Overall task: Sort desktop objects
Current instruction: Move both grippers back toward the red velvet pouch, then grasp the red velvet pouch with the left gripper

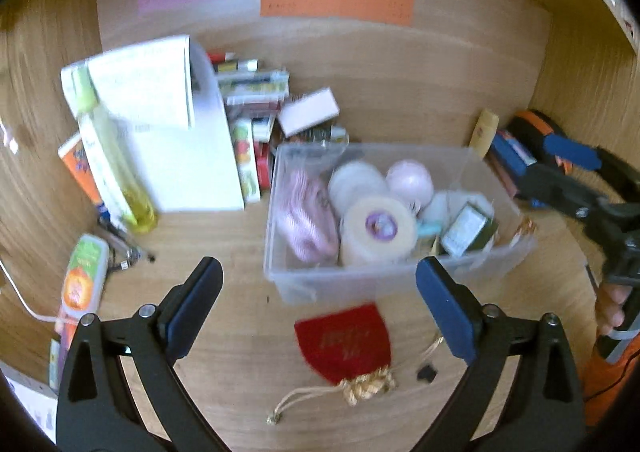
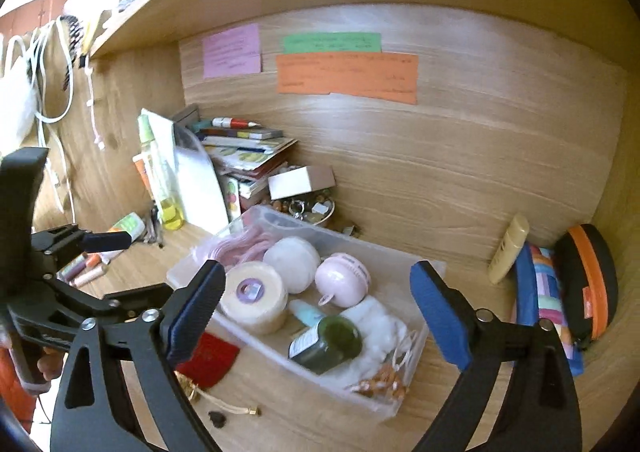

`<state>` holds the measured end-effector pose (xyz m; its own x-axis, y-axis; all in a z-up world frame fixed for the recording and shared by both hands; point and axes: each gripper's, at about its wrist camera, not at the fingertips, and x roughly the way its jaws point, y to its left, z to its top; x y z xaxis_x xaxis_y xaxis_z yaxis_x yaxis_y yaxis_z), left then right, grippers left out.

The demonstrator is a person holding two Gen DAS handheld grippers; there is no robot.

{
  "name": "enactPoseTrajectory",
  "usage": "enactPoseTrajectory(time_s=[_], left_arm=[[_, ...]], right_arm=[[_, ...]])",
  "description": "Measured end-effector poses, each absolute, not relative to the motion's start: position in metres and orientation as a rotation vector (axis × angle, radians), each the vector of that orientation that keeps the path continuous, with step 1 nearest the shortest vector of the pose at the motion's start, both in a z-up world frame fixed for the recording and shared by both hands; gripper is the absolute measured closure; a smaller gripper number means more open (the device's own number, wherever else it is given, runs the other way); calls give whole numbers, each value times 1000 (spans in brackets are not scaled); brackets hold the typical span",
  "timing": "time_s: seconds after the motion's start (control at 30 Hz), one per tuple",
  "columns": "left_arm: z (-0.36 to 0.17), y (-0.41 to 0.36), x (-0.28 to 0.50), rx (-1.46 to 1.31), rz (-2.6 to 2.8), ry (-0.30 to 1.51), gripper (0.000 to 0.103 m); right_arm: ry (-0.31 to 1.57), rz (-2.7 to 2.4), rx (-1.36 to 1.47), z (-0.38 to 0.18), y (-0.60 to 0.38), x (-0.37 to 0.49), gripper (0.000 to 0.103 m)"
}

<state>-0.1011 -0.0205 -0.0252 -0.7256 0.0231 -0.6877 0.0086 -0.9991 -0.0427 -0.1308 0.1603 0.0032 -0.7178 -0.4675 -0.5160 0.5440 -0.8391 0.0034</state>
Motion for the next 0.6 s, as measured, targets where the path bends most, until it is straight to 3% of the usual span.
enactPoseTrajectory(time_s=[0.6], left_arm=[[-102, -15, -85, -1421, 2739, -85, 5]], right_arm=[[264, -2353, 912, -64, 161, -72, 7]])
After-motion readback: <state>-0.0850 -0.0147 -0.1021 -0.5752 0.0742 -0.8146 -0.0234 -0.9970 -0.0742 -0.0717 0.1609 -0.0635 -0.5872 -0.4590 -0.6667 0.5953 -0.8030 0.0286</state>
